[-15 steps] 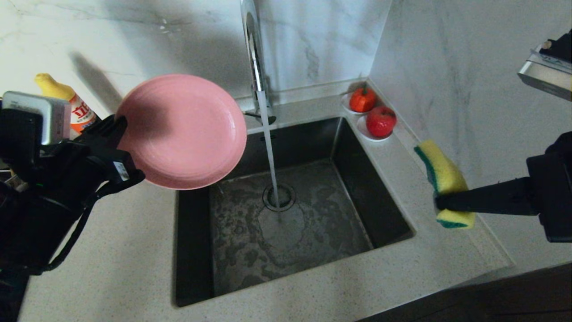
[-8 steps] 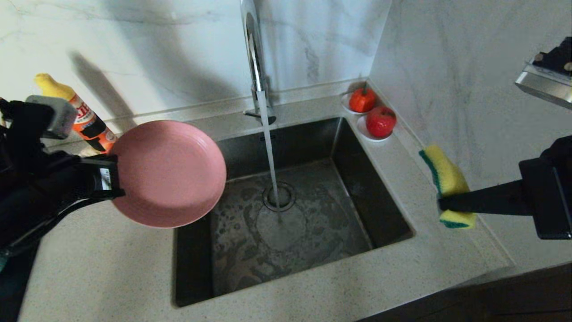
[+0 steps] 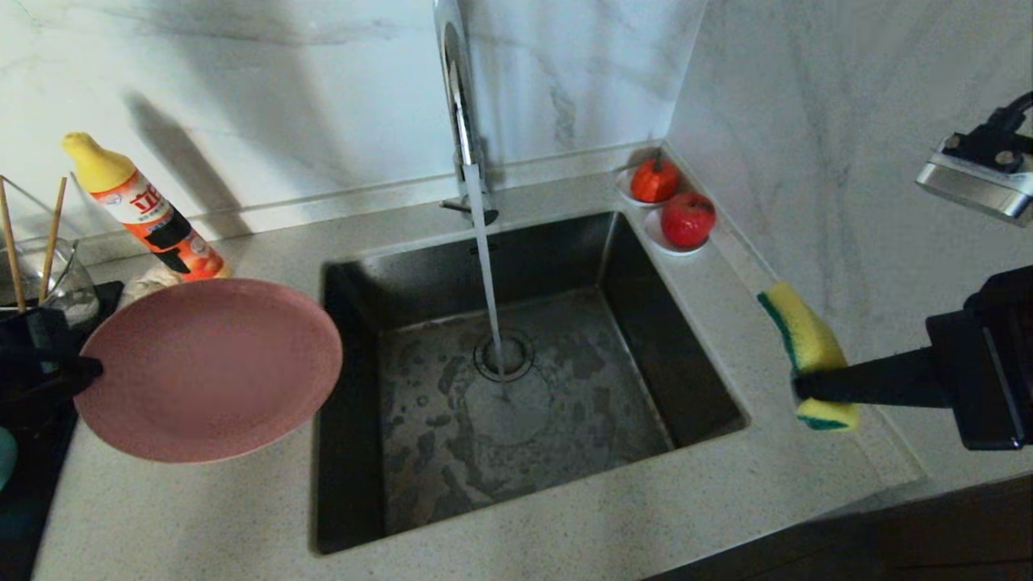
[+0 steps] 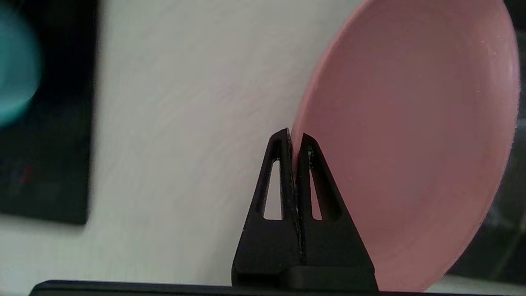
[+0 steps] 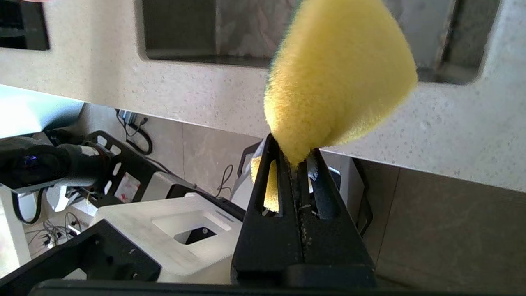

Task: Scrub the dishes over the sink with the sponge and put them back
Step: Place the plate on the table

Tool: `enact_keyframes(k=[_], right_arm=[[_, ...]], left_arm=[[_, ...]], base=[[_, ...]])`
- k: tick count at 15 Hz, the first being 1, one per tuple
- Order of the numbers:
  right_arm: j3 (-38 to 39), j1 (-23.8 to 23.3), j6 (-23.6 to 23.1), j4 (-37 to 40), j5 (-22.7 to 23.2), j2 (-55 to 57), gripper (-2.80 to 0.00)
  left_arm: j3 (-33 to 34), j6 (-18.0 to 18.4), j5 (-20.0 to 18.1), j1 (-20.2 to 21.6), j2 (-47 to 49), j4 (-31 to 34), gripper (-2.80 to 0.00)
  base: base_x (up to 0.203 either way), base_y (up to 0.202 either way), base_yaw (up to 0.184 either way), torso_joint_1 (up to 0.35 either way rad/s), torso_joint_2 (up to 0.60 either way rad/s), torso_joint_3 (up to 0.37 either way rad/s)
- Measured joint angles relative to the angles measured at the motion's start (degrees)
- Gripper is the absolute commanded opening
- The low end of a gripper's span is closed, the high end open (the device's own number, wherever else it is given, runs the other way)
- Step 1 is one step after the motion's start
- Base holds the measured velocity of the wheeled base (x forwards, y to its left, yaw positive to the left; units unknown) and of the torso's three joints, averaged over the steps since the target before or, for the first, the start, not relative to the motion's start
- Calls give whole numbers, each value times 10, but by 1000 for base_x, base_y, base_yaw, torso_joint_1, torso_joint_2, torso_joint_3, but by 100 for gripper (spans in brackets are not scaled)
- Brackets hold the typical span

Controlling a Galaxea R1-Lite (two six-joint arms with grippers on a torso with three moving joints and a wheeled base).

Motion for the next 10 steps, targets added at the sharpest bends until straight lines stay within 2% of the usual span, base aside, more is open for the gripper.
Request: enact_keyframes(k=[4,7,10], right_arm=[[16,-27,0,-23,17,1,-280],[18,-39,-1,-25,20,4,-280],[19,-40,-1,-25,20,6,-280]], left_arm=[[21,-29,-24,79,14,-4,-280],[45,-60,-37,117,57,-60,-280],[76,-68,-73,161,105,-117,-280]], base=[[0,0,0,0,0,0],[0,0,0,0,0,0],[0,0,0,0,0,0]])
